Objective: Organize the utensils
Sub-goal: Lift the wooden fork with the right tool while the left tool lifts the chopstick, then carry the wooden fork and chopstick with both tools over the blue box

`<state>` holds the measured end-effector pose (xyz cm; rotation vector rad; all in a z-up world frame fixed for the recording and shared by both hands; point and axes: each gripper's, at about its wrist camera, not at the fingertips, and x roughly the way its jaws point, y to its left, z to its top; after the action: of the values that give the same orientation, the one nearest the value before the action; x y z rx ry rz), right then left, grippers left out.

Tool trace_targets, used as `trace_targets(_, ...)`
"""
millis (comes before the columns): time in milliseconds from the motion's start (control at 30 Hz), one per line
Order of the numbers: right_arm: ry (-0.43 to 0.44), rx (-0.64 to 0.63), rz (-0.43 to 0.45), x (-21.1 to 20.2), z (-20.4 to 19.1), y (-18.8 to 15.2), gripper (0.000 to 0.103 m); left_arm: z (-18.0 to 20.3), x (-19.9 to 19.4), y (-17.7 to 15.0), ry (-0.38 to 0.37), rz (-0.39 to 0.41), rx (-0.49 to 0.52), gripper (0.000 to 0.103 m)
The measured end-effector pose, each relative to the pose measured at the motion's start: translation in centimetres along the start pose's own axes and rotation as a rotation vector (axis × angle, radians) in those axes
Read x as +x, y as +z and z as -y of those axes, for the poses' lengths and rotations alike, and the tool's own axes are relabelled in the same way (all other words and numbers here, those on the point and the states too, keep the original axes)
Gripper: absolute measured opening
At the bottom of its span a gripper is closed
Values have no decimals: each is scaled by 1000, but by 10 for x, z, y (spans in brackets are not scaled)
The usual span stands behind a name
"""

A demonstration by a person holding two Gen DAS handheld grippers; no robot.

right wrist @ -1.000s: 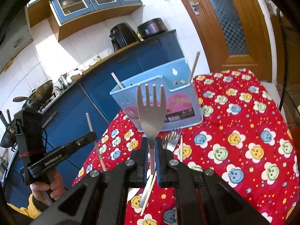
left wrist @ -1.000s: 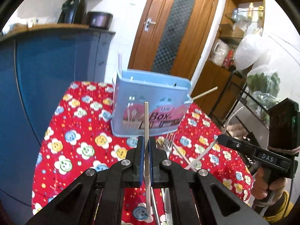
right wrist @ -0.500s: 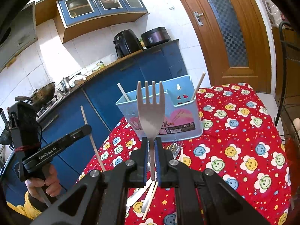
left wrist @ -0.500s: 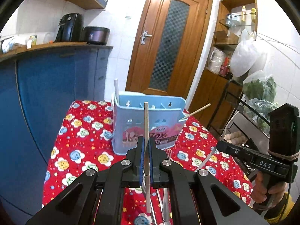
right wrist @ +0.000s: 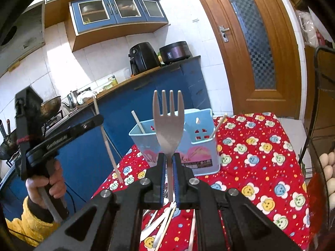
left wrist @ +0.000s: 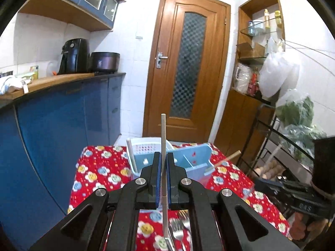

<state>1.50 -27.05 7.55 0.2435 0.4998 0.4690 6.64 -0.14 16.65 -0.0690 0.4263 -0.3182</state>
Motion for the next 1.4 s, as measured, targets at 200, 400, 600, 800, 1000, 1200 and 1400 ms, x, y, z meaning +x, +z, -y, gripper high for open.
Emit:
trace_targets(200,-7,-8,7,1,2,8,8,-11,19,36,15,41,-45,4)
trace_targets(400,-14,-7,8,3,8,10,8,-17,38,63,45,91,-57,4)
trace_targets(600,-29,-6,9,7,15,17,8,-18,66,62,82,82,-49,4)
trace_targets(800,-38,-20,22,10,17,28,8,-24,80,61,62,68,-84,4)
trace_targets(1000,-36,-36,52,13,15,42,8,-16,70,70,44,119,-61,4)
trace_targets(1200,-65,-57,110,20,14,64,8,-10,70,68,66,151,-30,4)
trace_targets(1400,-115,-98,140,44,14,79,8,-14,84,61,70,129,-54,4)
